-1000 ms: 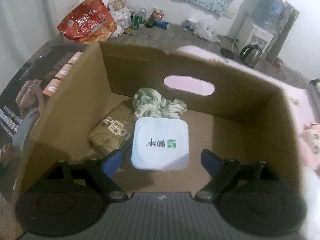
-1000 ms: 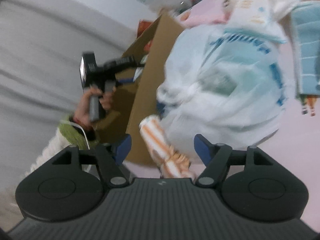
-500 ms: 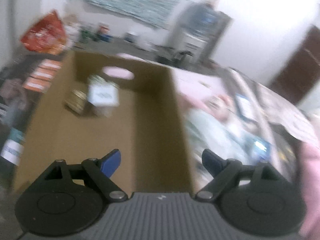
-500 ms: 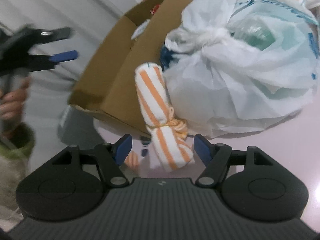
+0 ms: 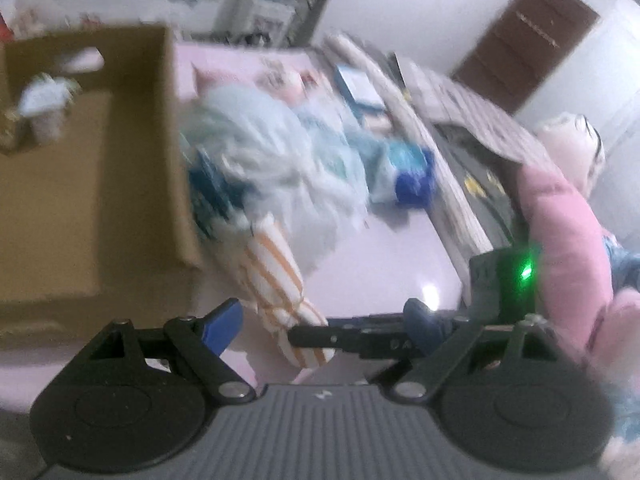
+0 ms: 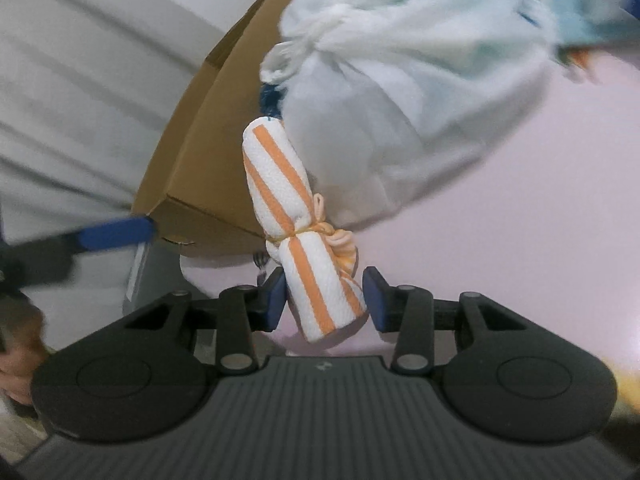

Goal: Organize soft objects
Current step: 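Pass the orange-striped towel from the right gripper into the left gripper, then grasp the blue wet-wipes package with the right gripper, then carry the wipes package over the box and open the right gripper while the left holds the towel, then lower the striped towel into the box and open the left gripper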

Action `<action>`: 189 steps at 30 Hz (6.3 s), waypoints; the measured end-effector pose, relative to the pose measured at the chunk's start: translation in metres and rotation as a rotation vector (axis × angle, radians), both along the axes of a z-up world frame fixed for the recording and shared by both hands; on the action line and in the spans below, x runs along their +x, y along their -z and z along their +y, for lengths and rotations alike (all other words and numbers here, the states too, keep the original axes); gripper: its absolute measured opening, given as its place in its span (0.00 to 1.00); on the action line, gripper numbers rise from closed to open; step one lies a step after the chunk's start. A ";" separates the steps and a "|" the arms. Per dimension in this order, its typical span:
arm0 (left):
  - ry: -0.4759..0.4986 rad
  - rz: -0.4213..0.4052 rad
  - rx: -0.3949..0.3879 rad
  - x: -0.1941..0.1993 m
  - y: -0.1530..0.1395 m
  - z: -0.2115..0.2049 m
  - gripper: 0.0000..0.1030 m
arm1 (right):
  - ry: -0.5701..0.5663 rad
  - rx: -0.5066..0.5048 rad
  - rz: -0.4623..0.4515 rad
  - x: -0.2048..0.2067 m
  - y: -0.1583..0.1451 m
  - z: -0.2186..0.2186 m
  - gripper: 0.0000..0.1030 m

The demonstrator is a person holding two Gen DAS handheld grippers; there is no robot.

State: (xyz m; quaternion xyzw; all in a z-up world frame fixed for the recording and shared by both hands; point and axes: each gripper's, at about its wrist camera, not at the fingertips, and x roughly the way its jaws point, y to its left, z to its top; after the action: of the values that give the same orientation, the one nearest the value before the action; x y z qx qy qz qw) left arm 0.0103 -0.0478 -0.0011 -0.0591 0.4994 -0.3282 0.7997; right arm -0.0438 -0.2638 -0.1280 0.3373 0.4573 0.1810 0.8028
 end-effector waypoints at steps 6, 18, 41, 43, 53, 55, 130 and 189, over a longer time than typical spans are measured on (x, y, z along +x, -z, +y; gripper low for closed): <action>-0.009 0.057 0.058 0.000 0.036 -0.032 0.77 | 0.080 0.084 0.023 -0.031 0.010 -0.020 0.39; -0.076 0.158 0.134 0.024 0.075 -0.057 0.61 | 0.182 0.246 0.013 -0.047 0.037 -0.027 0.40; 0.030 0.120 0.099 0.018 0.065 -0.058 0.42 | 0.487 -0.014 -0.186 -0.018 -0.053 -0.175 0.72; 0.037 0.111 0.079 0.017 0.055 -0.053 0.42 | 0.520 -0.080 -0.160 0.003 -0.051 -0.185 0.72; 0.007 0.028 -0.005 0.021 0.001 -0.010 0.42 | 0.522 -0.301 -0.050 0.071 -0.030 -0.190 0.48; -0.020 0.005 -0.020 0.024 -0.008 0.002 0.42 | 0.517 -0.329 -0.057 0.073 -0.034 -0.186 0.42; -0.548 -0.098 -0.209 0.065 -0.013 0.215 0.43 | -0.081 -0.457 -0.079 0.356 -0.108 0.195 0.55; -0.373 -0.050 -0.038 0.136 -0.027 0.149 0.42 | -0.089 -0.174 -0.289 0.215 -0.166 0.064 0.93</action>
State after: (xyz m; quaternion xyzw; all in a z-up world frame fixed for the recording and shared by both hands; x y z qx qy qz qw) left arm 0.1466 0.1017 0.0256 -0.1573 0.4536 -0.1850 0.8575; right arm 0.1711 -0.1995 0.0383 0.2165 0.3656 0.2225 0.8775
